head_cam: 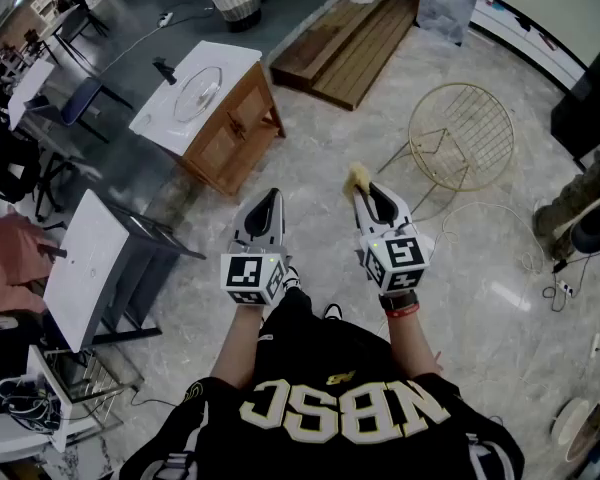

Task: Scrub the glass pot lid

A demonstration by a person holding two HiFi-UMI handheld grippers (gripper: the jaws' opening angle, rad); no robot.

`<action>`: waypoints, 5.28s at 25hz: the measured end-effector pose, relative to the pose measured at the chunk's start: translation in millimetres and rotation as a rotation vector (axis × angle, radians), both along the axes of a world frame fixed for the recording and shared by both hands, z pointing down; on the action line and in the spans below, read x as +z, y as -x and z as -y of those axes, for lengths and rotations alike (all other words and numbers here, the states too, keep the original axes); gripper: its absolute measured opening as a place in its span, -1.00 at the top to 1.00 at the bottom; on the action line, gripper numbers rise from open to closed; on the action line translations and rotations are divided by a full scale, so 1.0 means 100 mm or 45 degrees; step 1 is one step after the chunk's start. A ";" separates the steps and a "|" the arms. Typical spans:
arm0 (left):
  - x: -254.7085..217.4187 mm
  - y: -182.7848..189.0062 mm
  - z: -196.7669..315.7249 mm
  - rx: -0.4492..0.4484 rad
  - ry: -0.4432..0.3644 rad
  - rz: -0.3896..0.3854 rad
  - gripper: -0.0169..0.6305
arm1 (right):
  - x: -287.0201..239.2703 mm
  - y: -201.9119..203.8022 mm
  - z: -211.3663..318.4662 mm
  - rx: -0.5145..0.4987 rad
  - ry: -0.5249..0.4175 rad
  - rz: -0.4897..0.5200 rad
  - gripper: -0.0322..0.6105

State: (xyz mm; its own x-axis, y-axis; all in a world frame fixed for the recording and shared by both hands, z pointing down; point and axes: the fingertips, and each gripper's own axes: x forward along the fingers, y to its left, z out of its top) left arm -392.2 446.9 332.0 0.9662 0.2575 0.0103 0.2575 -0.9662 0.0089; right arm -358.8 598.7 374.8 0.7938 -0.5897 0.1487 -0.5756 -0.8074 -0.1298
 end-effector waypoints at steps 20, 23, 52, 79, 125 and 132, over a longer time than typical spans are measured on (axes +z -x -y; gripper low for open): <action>0.33 -1.85 0.67 0.022 0.087 0.067 0.90 | 0.26 -1.74 0.87 -0.037 -0.028 0.117 0.64; 0.25 -2.29 1.07 -0.021 0.104 0.065 0.90 | 0.16 -2.25 1.31 -0.110 -0.058 0.138 0.64; 0.54 -3.80 4.30 -0.920 0.255 0.086 0.90 | 0.28 -4.33 5.25 -1.144 0.019 0.204 0.62; 2.25 -3.89 5.53 -1.664 0.564 0.530 0.90 | 1.66 -4.75 7.22 -1.929 0.400 0.382 0.61; 3.53 -3.80 5.45 -1.424 0.574 1.083 0.91 | 3.63 -4.12 7.90 -2.051 1.269 -0.307 0.63; 3.53 -3.81 5.44 -1.400 0.607 1.067 0.91 | 3.66 -4.66 8.02 -1.863 1.352 -0.409 0.64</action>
State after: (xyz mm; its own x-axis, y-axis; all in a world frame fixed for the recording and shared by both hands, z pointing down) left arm -11.5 -96.8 684.7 0.4279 -0.4504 0.7836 -0.8341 -0.5307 0.1504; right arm 107.5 -203.2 740.6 -0.1398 -0.5230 0.8408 -0.7071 0.6472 0.2850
